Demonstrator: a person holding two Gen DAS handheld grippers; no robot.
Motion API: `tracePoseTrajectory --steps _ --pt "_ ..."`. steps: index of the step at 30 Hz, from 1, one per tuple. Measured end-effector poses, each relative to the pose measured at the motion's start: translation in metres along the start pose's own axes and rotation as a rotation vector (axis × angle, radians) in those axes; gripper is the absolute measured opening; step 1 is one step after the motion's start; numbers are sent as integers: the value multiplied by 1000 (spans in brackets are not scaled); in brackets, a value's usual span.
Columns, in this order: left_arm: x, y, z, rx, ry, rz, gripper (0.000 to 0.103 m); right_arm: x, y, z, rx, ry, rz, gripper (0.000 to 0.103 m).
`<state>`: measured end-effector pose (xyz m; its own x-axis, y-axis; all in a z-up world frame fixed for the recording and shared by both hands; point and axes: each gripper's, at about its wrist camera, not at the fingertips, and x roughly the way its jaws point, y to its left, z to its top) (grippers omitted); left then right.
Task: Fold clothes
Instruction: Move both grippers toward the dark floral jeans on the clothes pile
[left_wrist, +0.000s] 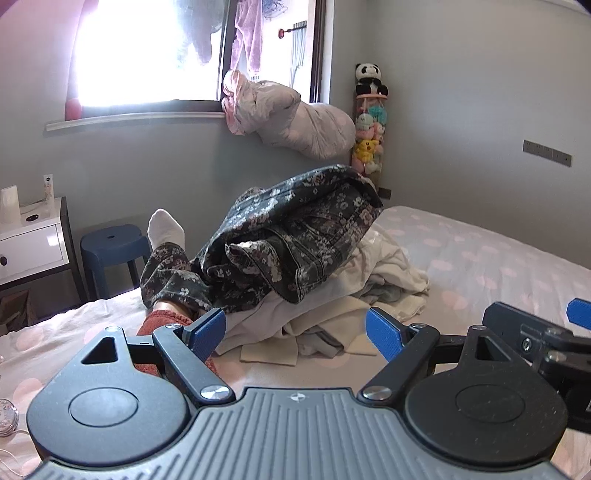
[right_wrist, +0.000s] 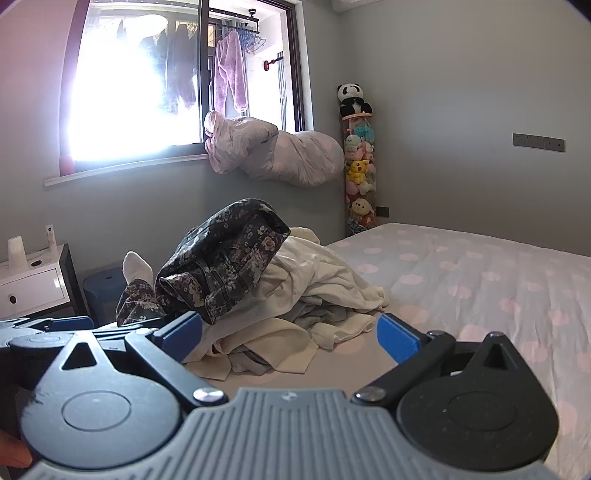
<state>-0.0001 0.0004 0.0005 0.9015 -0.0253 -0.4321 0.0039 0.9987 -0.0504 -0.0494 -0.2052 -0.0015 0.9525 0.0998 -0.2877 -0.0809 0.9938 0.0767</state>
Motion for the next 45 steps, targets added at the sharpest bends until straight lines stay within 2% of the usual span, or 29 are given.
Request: tracePoseTrajectory --steps 7,20,32,45 --pt "-4 4 5 -3 -17 -45 83 -2 -2 -5 7 -17 2 102" --pt "4 0 2 -2 11 -27 83 -1 -6 -6 40 8 19 102" --pt "6 -3 -2 5 35 -43 83 0 -13 -12 59 34 -16 102" --pt "8 -6 -4 8 43 -48 83 0 -12 -15 55 39 -17 102"
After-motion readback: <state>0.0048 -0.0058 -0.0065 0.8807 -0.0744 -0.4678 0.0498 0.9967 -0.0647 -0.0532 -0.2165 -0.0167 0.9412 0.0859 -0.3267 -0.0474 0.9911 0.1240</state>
